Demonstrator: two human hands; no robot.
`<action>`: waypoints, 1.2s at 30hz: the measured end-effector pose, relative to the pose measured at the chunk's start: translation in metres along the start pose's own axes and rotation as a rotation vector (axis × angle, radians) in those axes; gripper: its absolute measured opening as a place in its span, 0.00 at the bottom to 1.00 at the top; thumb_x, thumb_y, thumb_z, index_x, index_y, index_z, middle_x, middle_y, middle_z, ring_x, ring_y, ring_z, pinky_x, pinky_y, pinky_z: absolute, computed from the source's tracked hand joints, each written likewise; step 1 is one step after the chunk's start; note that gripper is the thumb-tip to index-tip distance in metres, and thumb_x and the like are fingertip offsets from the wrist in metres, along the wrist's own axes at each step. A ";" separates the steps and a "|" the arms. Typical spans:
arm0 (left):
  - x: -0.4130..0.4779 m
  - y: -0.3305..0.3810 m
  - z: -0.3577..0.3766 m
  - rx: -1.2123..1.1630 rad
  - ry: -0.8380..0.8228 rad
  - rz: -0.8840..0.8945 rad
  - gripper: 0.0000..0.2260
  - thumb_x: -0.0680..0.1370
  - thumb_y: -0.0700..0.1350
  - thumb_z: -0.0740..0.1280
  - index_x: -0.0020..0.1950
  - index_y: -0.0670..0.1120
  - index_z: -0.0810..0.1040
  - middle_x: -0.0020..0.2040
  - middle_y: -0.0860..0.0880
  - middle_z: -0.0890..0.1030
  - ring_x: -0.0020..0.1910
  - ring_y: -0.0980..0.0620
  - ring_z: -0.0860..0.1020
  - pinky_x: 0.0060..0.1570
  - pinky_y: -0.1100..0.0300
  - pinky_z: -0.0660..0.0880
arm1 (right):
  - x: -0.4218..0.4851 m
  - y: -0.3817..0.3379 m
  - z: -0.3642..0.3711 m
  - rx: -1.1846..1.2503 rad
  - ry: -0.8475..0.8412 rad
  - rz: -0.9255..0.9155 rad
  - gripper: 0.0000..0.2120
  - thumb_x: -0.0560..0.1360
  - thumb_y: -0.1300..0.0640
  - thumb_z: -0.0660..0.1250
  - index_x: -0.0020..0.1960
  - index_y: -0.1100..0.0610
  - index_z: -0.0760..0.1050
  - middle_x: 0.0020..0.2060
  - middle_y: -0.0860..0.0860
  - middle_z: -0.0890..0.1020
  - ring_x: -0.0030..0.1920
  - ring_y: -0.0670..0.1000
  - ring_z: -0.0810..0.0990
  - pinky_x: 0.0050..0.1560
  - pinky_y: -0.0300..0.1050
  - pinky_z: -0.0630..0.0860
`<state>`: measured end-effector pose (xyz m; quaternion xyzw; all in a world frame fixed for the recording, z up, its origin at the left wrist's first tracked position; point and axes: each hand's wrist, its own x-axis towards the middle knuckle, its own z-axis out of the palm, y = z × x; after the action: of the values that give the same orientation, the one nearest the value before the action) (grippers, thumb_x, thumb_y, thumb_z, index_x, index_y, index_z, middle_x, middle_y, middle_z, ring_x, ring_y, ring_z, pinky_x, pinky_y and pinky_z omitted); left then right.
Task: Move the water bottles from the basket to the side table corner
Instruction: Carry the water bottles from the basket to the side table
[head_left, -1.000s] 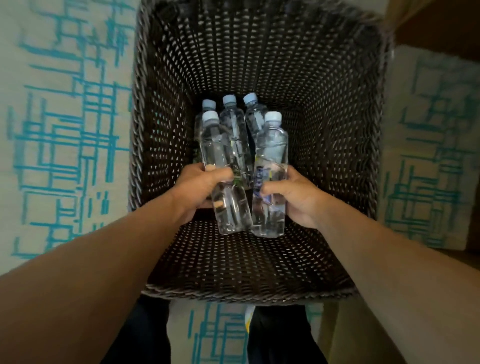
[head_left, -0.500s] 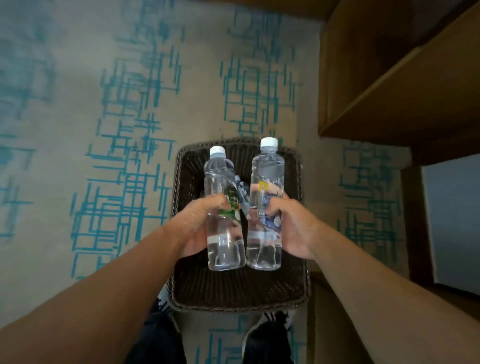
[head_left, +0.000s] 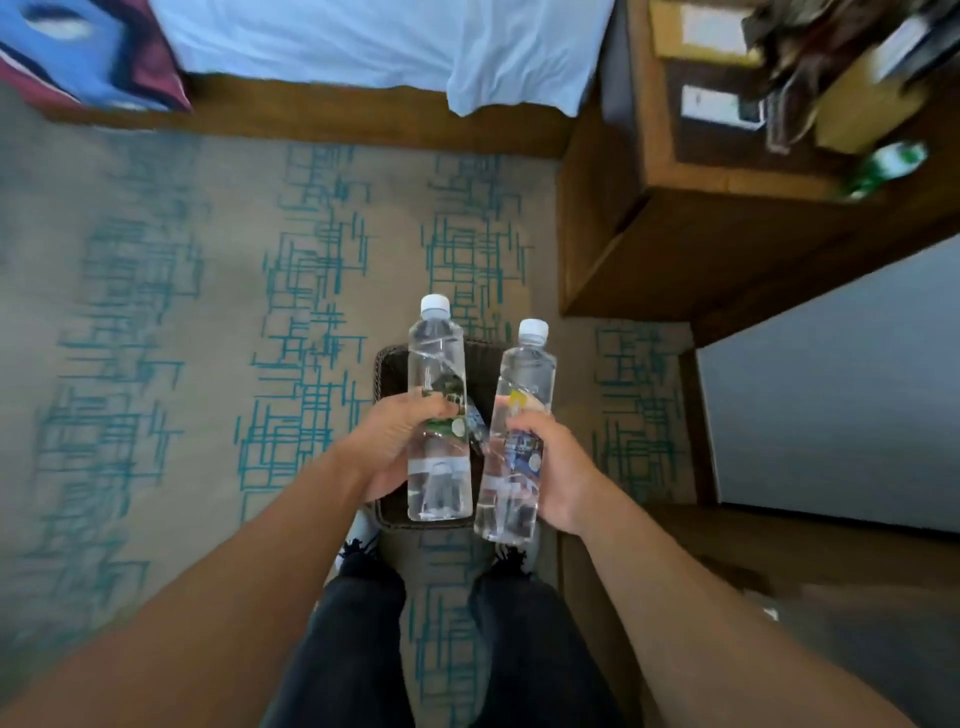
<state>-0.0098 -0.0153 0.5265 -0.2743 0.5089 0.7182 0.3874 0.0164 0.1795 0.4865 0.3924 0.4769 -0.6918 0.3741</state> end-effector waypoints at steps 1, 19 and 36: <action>-0.017 0.001 0.006 0.006 0.016 -0.002 0.02 0.76 0.34 0.67 0.47 0.39 0.76 0.45 0.39 0.80 0.38 0.44 0.81 0.34 0.54 0.81 | -0.016 0.005 0.000 0.006 0.027 -0.002 0.42 0.58 0.46 0.77 0.71 0.51 0.74 0.55 0.57 0.84 0.52 0.58 0.84 0.64 0.60 0.77; -0.109 0.061 0.089 0.098 0.130 0.186 0.11 0.70 0.33 0.74 0.50 0.42 0.80 0.40 0.43 0.83 0.38 0.44 0.82 0.42 0.50 0.83 | -0.147 -0.076 -0.017 -0.013 -0.022 -0.250 0.44 0.53 0.23 0.75 0.66 0.39 0.78 0.75 0.50 0.71 0.74 0.55 0.70 0.73 0.61 0.69; -0.133 0.145 0.091 0.368 -0.402 0.324 0.06 0.73 0.35 0.72 0.50 0.41 0.82 0.43 0.41 0.83 0.38 0.43 0.83 0.42 0.51 0.82 | -0.244 -0.068 0.057 0.316 0.078 -0.652 0.26 0.81 0.43 0.62 0.69 0.62 0.75 0.58 0.64 0.82 0.57 0.60 0.80 0.62 0.55 0.77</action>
<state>-0.0580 0.0077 0.7365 0.0326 0.5804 0.7063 0.4039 0.0455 0.1783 0.7450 0.2987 0.4781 -0.8244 0.0502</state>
